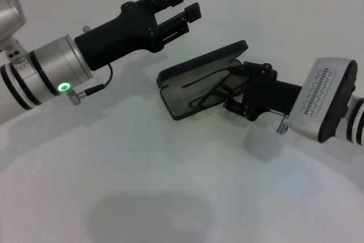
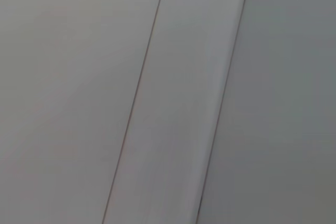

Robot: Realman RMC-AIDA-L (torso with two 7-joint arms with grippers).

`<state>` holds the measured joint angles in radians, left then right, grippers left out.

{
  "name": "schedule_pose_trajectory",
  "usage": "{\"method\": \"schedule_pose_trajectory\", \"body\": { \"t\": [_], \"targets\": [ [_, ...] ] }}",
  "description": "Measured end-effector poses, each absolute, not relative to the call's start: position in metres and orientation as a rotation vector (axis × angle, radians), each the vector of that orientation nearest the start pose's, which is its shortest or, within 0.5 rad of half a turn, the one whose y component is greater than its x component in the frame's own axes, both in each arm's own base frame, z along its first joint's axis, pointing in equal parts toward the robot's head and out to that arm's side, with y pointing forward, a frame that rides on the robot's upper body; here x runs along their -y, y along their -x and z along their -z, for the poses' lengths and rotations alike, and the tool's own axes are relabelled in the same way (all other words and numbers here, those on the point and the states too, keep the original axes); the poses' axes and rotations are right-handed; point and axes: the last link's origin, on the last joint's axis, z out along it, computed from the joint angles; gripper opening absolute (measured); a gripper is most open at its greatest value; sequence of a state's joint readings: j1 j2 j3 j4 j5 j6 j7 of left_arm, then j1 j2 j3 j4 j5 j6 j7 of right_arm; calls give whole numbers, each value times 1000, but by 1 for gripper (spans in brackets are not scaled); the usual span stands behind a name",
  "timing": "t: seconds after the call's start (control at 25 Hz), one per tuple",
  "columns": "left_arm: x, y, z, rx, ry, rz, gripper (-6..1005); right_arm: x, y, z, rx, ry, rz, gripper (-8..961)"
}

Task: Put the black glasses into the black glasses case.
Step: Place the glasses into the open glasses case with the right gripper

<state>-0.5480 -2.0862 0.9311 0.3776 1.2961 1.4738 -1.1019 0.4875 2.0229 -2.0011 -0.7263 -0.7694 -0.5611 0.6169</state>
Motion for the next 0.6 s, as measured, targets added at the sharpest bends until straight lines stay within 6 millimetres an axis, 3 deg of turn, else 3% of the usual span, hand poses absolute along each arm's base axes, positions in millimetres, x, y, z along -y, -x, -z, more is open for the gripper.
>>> {"method": "schedule_pose_trajectory", "body": {
  "t": [0.52, 0.6],
  "targets": [
    [-348, 226, 17, 549, 2357, 1225, 593, -368, -197, 102, -55, 2485, -385, 529],
    [-348, 226, 16, 549, 2357, 1224, 593, -369, -197, 102, -66, 2485, -387, 491]
  ]
}}
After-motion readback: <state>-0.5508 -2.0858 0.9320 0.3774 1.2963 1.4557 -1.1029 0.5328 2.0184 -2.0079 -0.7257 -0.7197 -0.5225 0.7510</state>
